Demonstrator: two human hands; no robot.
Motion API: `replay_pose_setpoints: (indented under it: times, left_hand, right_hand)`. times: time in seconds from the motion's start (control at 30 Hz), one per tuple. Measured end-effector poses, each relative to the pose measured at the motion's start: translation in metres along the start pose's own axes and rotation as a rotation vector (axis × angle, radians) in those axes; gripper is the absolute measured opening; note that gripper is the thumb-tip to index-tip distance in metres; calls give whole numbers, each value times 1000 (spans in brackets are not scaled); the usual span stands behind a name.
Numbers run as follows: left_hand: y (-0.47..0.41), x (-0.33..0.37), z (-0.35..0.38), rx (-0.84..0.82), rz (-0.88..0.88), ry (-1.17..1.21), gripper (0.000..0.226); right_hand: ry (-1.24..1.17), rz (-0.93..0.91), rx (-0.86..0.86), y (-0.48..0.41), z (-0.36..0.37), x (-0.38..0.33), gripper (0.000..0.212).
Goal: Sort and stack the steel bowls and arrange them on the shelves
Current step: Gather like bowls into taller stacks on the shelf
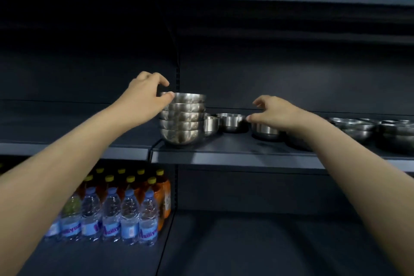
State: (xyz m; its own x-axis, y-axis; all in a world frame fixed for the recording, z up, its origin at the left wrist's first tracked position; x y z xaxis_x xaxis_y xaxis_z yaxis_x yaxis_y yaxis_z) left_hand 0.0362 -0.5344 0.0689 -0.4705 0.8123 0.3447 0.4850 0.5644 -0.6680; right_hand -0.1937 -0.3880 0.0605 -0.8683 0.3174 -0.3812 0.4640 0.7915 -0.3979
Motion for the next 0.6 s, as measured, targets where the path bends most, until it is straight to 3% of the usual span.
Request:
replay_pose_setpoints:
  times: [0.27,0.6]
  left_hand:
    - [52,108,28,-146,8,-120,35]
    - [54,204,79,-291,62,-220,39]
  right_hand:
    - [276,-17,-105,75,-65,54,46]
    - [307,17,-104,121,-116,119,49]
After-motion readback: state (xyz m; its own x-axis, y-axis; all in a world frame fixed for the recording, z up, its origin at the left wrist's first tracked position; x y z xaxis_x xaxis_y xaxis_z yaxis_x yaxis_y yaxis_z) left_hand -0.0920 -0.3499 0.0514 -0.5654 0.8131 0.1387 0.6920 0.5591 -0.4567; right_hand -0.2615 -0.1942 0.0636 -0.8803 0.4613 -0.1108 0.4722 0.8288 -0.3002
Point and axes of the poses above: each hand's wrist, its own y-axis away from the middle knuckle, its own z-axis out of the palm, x = y × z, the point moved 2 cm from there along -y, towards the middle knuckle
